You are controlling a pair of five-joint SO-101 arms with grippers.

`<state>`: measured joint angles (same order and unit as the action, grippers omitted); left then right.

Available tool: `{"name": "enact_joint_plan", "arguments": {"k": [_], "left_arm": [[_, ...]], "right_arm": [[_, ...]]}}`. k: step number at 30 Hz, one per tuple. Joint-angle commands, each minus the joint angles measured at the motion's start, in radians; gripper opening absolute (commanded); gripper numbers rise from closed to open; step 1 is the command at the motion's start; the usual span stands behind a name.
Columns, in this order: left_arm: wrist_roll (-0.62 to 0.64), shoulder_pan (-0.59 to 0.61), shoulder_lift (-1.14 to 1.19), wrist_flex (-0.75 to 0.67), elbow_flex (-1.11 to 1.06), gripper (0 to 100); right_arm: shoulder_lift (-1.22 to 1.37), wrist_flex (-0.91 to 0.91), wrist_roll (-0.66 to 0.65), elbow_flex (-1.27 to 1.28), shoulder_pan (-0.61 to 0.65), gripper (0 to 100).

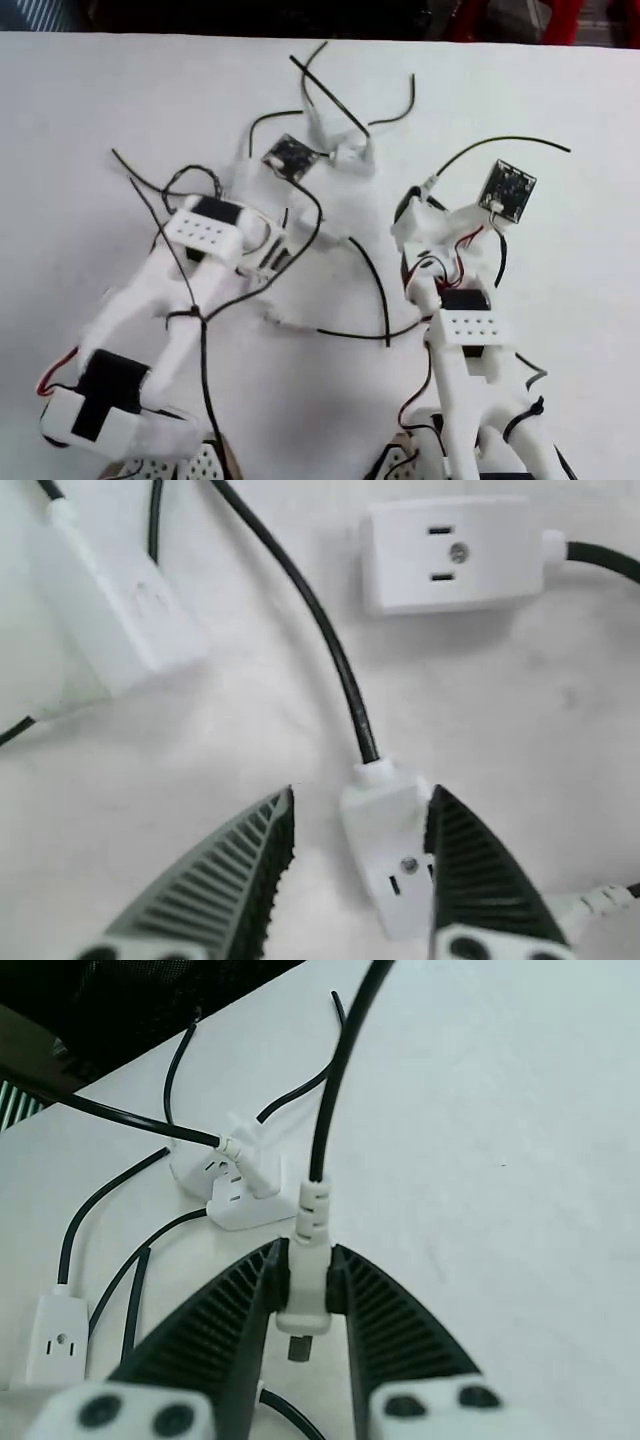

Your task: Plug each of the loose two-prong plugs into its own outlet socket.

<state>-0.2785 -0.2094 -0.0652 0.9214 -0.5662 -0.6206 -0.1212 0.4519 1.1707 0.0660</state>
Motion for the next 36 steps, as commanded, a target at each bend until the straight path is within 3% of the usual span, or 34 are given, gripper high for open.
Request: {"name": "enact_joint_plan", "arguments": {"k": [1,8,14,24,31,36], "left_arm": [[0.023,0.071,-0.021,0.034,0.080,27],[0.008,0.091,-0.021,0.311,0.232,27],[0.006,0.081,-0.021,0.325,0.230,27],[0.005,-0.090,-0.021,0.420,0.221,26],[0.008,-0.160,-0.012,0.250,0.041,27],[0.006,-0.076,-0.010,0.118,-0.061,31]], "right_arm": [[-0.033,0.016,0.003,-0.008,-0.005,1.7],[-0.033,0.016,0.003,-0.008,-0.004,1.7],[-0.033,0.016,0.003,-0.008,-0.004,1.7],[-0.033,0.016,0.003,-0.008,-0.004,1.7],[-0.033,0.018,0.003,-0.002,-0.004,1.7],[-0.033,0.018,0.003,-0.002,-0.004,1.7]]}}
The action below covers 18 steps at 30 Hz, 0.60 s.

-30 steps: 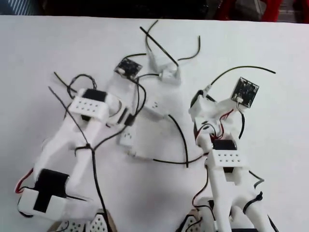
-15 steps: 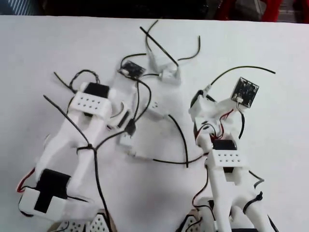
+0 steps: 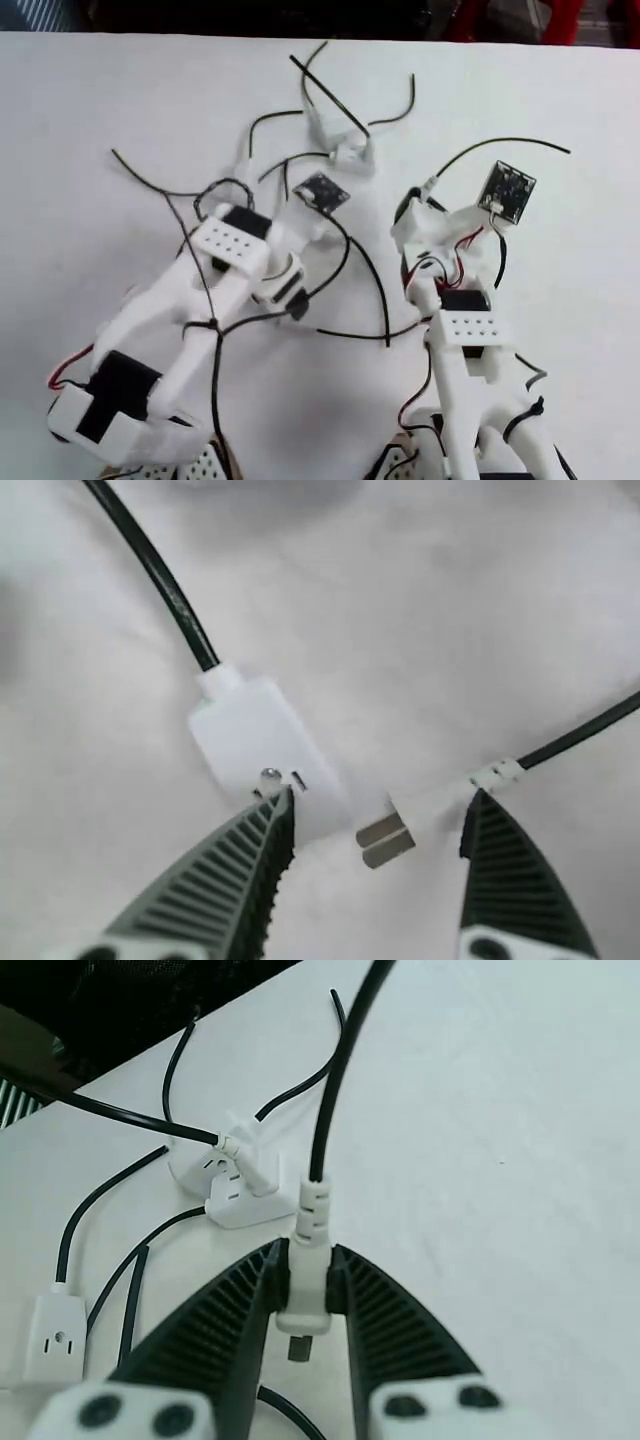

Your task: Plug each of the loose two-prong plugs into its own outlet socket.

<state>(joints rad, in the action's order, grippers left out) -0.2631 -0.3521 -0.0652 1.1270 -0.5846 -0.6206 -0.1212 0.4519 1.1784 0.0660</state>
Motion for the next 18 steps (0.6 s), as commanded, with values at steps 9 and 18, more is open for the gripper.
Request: {"name": "enact_joint_plan", "arguments": {"k": [9,18], "left_arm": [[-0.146,0.360,-0.010,-0.110,-0.048,34],[-0.204,0.518,-0.013,-0.140,-0.014,34]], "right_arm": [[-0.033,0.018,0.002,-0.009,-0.004,1.7],[-0.033,0.018,0.002,-0.008,-0.002,1.7]]}}
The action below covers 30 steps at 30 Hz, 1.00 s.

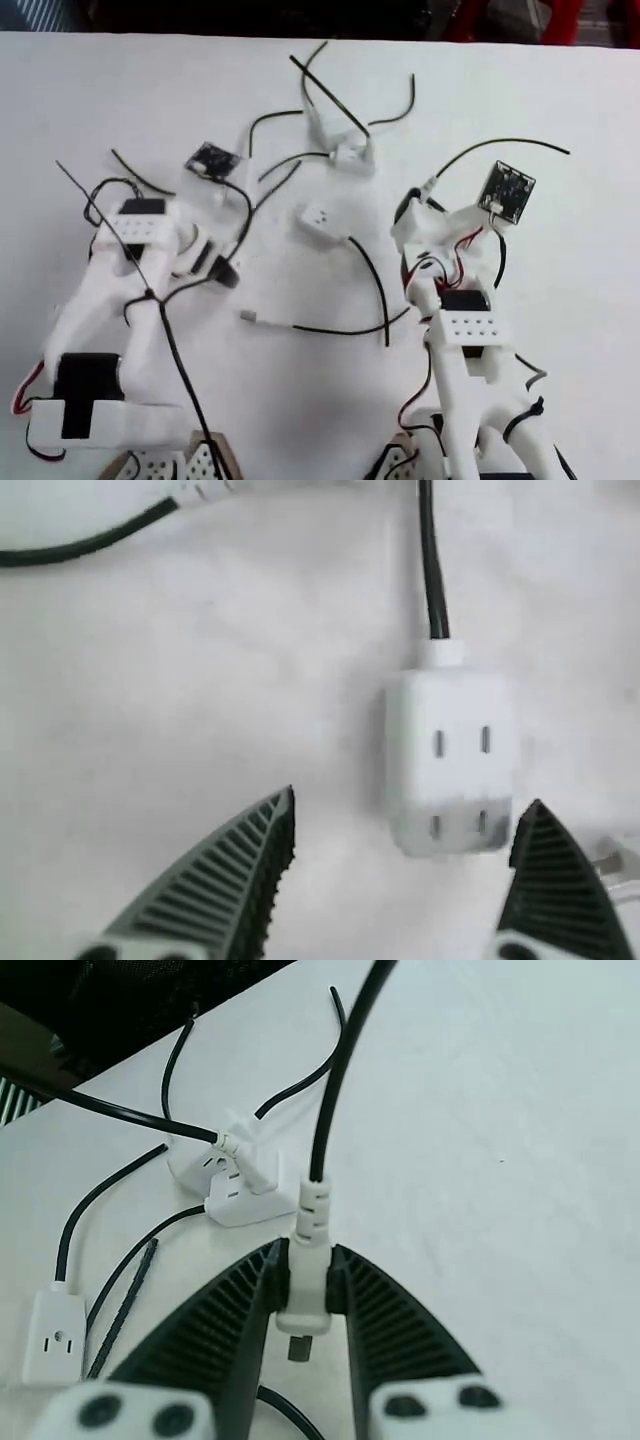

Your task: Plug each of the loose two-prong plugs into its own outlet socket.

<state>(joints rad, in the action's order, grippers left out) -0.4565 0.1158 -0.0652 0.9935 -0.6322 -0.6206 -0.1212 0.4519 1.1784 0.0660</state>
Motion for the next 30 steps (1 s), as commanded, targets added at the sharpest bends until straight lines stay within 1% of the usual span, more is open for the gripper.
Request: {"name": "enact_joint_plan", "arguments": {"k": [1,5,10,13,15,17,19,24,27,30], "left_arm": [[-0.011,0.062,-0.015,-0.006,0.041,34],[-0.012,0.082,-0.019,0.064,0.106,34],[-0.015,0.077,-0.021,0.213,0.215,34],[-0.014,0.082,-0.028,0.301,0.295,34],[-0.011,0.084,-0.071,0.350,0.325,33],[-0.011,0.082,-0.163,0.376,0.328,31],[-0.012,0.081,-0.285,0.402,0.318,31],[-0.003,0.081,-0.630,0.402,0.212,31],[0.063,0.084,-0.786,0.402,0.114,32],[0.120,0.085,-0.878,0.402,0.021,32]], "right_arm": [[-0.033,0.018,0.002,-0.008,-0.002,1.7],[-0.033,0.018,0.002,-0.006,-0.002,1.7],[-0.033,0.016,0.002,-0.006,-0.002,1.7],[-0.033,0.016,-0.014,-0.005,0.021,1.7],[-0.035,0.019,-0.087,0.008,0.047,1.7],[-0.038,0.022,-0.146,0.021,0.076,1.7],[-0.042,0.022,-0.192,0.035,0.104,1.7],[-0.036,0.016,-0.298,0.038,0.168,1.7],[-0.036,0.015,-0.423,0.037,0.231,1.7],[-0.042,0.015,-0.557,0.032,0.308,1.7]]}}
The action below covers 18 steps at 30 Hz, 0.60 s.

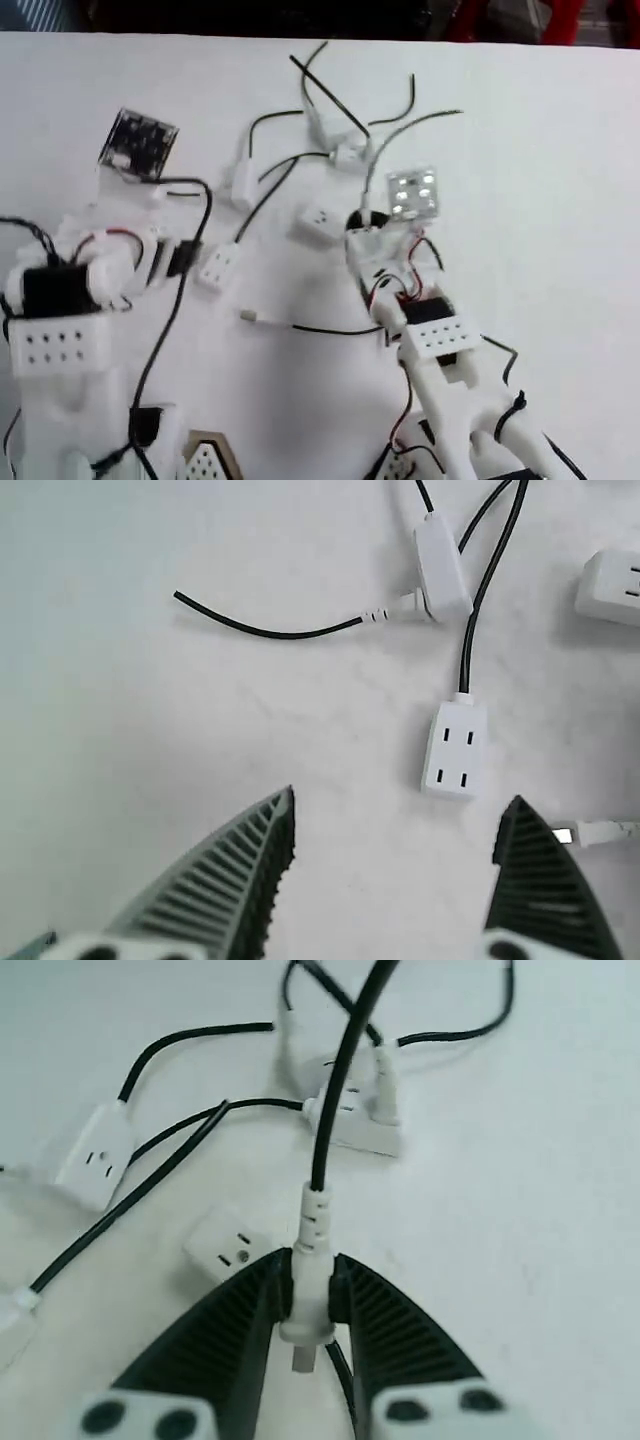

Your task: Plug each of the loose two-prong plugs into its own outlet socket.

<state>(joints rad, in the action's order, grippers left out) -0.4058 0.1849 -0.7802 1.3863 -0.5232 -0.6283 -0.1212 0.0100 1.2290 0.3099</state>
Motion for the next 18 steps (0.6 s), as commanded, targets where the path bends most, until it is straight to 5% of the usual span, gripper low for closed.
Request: {"name": "enact_joint_plan", "arguments": {"k": [1,10,18], "left_arm": [[0.080,0.016,-0.180,0.009,-0.115,31],[0.207,0.157,-0.203,-0.143,-0.281,31],[0.041,0.027,-0.194,-0.311,-0.463,32]], "right_arm": [[-0.035,0.015,-0.149,-0.020,0.090,1.7],[-0.025,-0.064,-0.235,-0.118,0.343,1.7],[-0.035,-0.062,-0.130,-0.118,0.354,1.7]]}}
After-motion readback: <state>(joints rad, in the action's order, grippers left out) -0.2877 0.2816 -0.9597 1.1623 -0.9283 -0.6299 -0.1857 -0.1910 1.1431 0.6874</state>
